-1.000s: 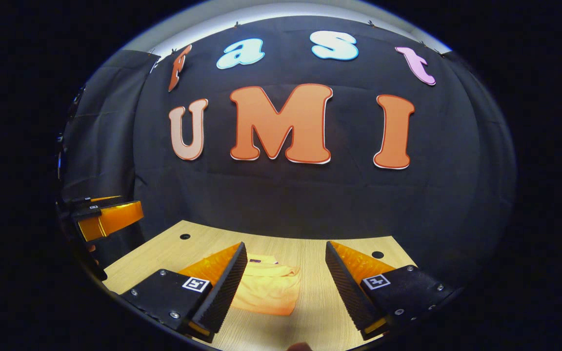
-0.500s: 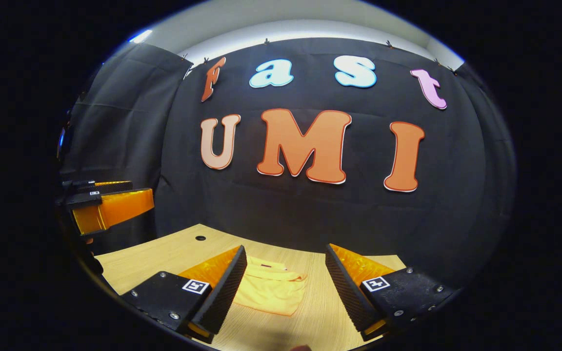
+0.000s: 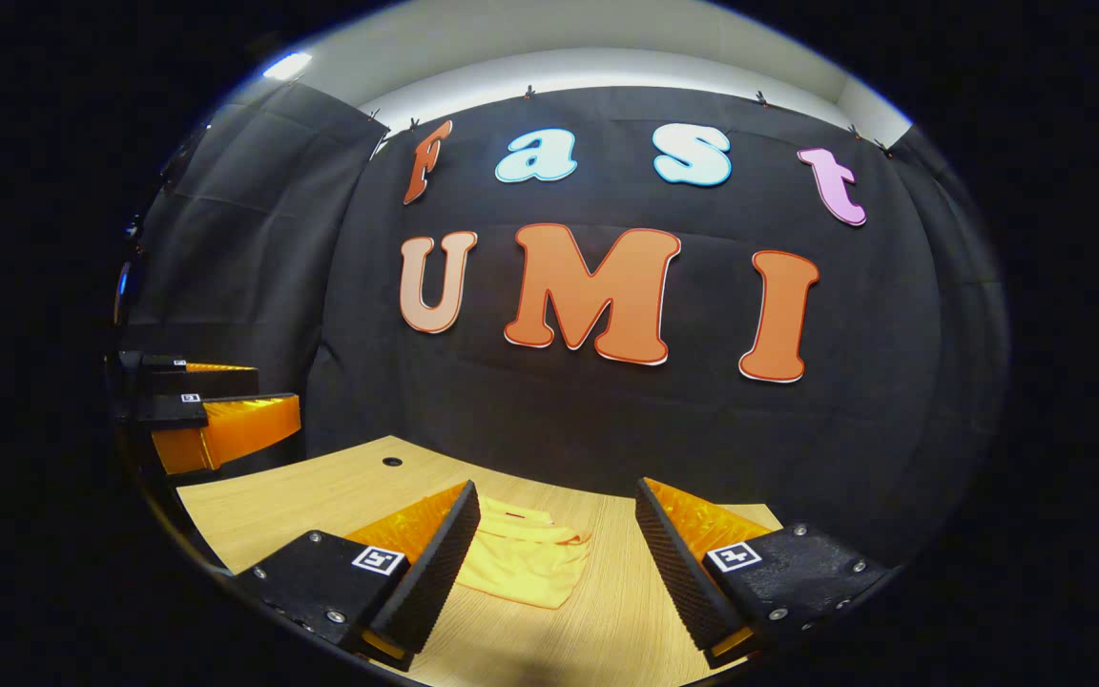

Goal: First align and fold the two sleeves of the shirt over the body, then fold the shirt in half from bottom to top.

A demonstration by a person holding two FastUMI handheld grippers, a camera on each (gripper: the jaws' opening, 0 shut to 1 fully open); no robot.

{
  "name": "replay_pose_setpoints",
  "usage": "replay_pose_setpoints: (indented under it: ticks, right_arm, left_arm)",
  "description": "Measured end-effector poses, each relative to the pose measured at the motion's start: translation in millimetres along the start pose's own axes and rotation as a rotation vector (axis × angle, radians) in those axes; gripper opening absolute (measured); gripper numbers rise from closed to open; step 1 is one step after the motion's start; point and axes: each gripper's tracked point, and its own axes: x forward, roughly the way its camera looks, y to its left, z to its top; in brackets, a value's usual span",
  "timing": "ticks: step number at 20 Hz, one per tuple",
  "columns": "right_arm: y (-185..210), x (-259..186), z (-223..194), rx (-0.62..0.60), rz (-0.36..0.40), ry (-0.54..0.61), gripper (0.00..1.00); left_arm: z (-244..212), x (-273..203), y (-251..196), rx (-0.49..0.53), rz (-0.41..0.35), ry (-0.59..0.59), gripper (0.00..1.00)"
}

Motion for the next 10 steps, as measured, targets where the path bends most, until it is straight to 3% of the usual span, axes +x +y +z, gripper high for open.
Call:
replay_pose_setpoints:
  ticks: [4, 10]
  right_arm:
    - [4, -9, 2, 0.037, 0.018, -0.008, 0.99]
    - [9, -14, 12, 0.052, 0.007, -0.028, 0.98]
  left_arm:
    - [-3, -6, 7, 0.044, 0.030, -0.013, 0.95]
    - [-7, -12, 5, 0.055, -0.009, -0.005, 0.97]
